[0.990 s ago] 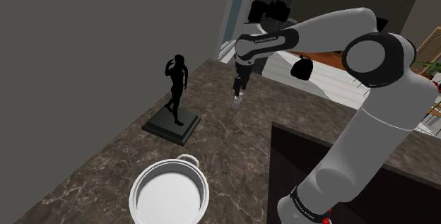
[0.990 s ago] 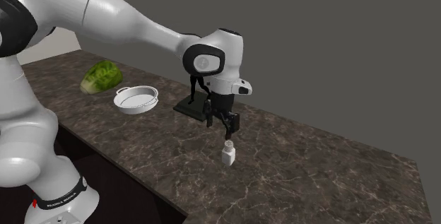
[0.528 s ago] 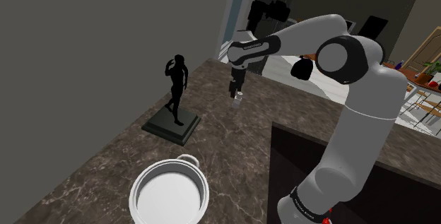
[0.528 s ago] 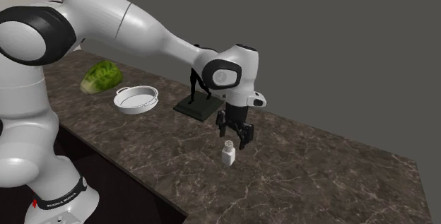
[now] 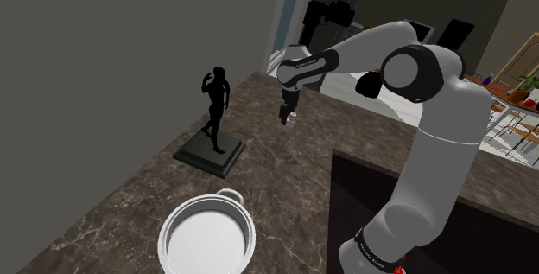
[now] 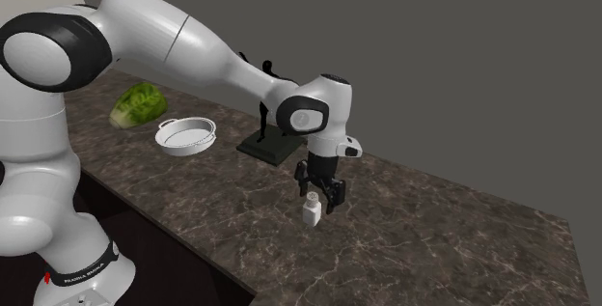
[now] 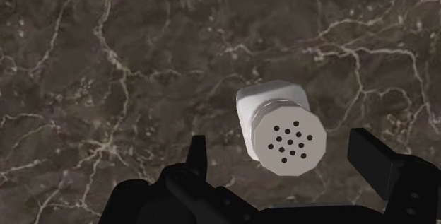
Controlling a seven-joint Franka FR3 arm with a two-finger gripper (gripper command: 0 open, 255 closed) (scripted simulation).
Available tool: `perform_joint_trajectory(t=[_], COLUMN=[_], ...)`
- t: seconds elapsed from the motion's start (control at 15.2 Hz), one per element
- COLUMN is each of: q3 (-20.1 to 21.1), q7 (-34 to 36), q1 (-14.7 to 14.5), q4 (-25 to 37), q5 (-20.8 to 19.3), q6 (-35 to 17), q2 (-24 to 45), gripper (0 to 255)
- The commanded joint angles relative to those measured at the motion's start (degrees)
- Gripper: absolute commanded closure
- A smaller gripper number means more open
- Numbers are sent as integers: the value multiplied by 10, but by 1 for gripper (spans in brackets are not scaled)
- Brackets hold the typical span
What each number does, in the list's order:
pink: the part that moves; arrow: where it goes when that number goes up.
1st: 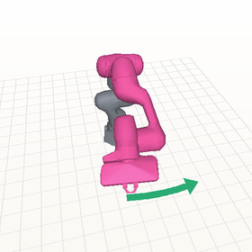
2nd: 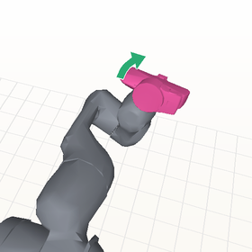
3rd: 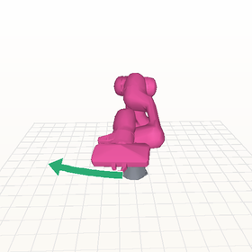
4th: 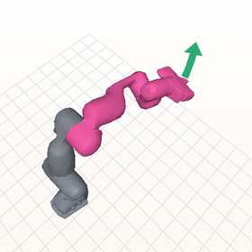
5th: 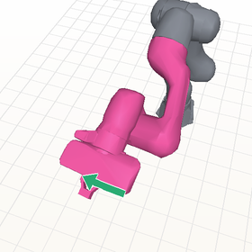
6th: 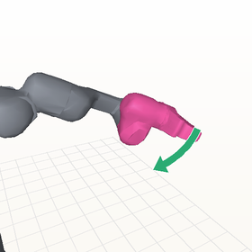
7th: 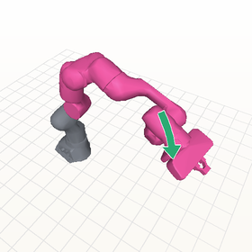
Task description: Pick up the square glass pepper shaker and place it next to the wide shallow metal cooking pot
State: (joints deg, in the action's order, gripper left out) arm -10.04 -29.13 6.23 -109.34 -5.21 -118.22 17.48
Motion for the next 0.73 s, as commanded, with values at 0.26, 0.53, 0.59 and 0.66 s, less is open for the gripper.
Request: perform_joint_trajectory(t=[0.26,0.53,0.59,0.66], q3=[0,0,0,0], q7=[0,0,0,0], q1=[0,0,0,0], q4=[-1,-1,-1,-1], q5=[0,0,0,0], q6=[-1,-1,-1,-1], q2=[0,0,0,0], gripper=[255,255,255,255])
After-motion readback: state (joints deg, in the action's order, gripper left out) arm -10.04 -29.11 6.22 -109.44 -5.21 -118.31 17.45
